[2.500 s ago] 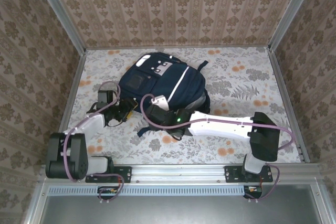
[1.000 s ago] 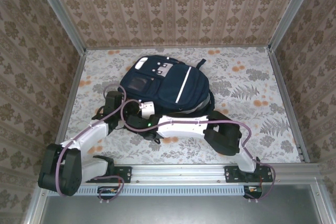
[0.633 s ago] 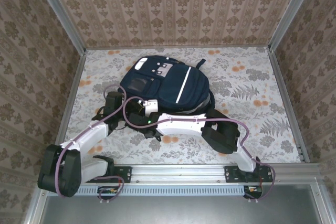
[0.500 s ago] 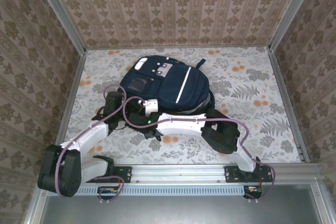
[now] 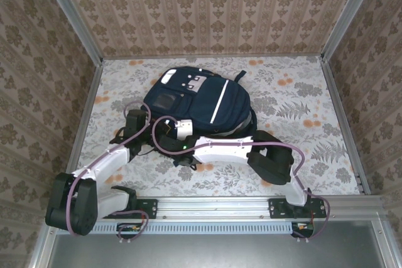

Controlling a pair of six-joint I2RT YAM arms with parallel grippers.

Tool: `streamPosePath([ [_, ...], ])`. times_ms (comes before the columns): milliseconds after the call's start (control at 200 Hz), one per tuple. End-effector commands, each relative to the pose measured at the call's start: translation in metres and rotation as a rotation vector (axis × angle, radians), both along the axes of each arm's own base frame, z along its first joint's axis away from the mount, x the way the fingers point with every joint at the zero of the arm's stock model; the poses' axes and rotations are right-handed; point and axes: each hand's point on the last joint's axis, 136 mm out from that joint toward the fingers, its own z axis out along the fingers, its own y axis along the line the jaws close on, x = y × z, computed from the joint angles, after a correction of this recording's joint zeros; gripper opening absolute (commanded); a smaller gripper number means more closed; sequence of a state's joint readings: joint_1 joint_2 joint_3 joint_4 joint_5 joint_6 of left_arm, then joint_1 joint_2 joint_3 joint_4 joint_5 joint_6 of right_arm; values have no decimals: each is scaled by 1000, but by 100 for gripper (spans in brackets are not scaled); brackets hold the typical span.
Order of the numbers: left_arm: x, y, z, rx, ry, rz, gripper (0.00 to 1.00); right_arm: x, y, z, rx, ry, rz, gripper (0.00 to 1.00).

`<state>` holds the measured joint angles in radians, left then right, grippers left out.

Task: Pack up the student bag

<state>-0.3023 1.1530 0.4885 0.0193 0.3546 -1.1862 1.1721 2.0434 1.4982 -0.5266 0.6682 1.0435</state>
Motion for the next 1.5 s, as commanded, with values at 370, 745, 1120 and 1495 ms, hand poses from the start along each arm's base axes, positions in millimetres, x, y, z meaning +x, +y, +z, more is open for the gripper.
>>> streamPosePath([
  [370, 22, 27, 19, 8, -45, 50, 0, -18, -66, 23, 38, 31, -16, 0],
  [745, 17, -10, 53, -54, -94, -35, 0, -17, -19, 44, 176, 24, 150, 23],
  [1120, 14, -30, 62, -69, -107, -70, 0, -13, 8, 36, 226, 43, 150, 33],
  [1495, 14, -31, 64, -77, -106, -67, 0, 9, 14, 22, 164, 32, 93, 32],
])
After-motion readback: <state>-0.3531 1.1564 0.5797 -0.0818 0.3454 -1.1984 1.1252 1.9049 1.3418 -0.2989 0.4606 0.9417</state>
